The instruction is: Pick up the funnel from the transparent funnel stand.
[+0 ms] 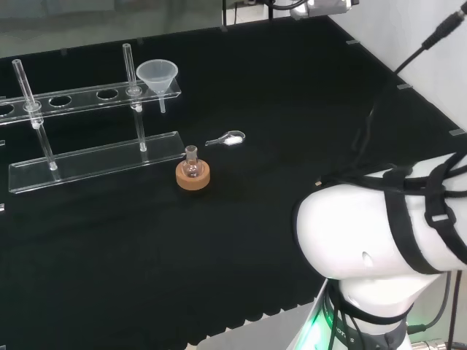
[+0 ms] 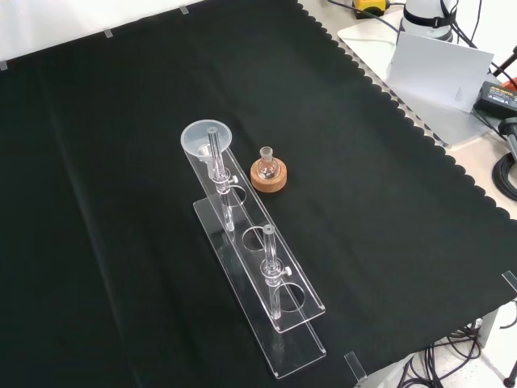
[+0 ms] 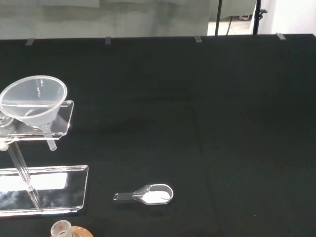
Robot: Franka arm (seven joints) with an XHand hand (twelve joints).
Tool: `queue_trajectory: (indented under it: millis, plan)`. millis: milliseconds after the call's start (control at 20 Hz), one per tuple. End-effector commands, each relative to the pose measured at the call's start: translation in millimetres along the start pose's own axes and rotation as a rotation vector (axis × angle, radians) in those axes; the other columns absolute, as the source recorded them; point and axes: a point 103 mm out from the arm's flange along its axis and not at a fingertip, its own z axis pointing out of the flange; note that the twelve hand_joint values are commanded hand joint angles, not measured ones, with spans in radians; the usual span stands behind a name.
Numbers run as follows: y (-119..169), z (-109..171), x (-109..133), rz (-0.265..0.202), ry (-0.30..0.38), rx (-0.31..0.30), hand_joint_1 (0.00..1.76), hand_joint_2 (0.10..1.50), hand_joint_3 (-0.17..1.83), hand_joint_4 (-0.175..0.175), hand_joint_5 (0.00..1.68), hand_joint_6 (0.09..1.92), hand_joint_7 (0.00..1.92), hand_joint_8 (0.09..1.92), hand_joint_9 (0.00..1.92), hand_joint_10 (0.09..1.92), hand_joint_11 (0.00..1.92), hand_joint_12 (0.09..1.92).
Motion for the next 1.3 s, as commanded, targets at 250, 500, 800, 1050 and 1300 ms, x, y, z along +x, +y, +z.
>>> queue_trajectory:
  millis: [250,500,800,1050,1300]
  plan:
    - [73,20,24,-0.111,-0.021,0.032,0.02,1.20,0.35,-0.008,0.31,0.09,0.04,0.56,0.25,0.65,0.24,1.34]
    - [104,34,53,-0.173,-0.047,0.067,0.05,1.15,0.31,-0.009,0.28,0.09,0.07,0.57,0.25,0.66,0.22,1.35]
    - [112,49,84,-0.196,-0.056,0.087,0.09,1.12,0.28,-0.012,0.25,0.09,0.09,0.60,0.25,0.69,0.19,1.37]
    - [118,61,105,-0.223,-0.061,0.124,0.17,1.06,0.25,-0.015,0.25,0.09,0.09,0.61,0.25,0.70,0.18,1.38]
    - [129,75,126,-0.253,-0.080,0.171,0.33,0.95,0.20,-0.030,0.20,0.09,0.05,0.65,0.25,0.73,0.19,1.39]
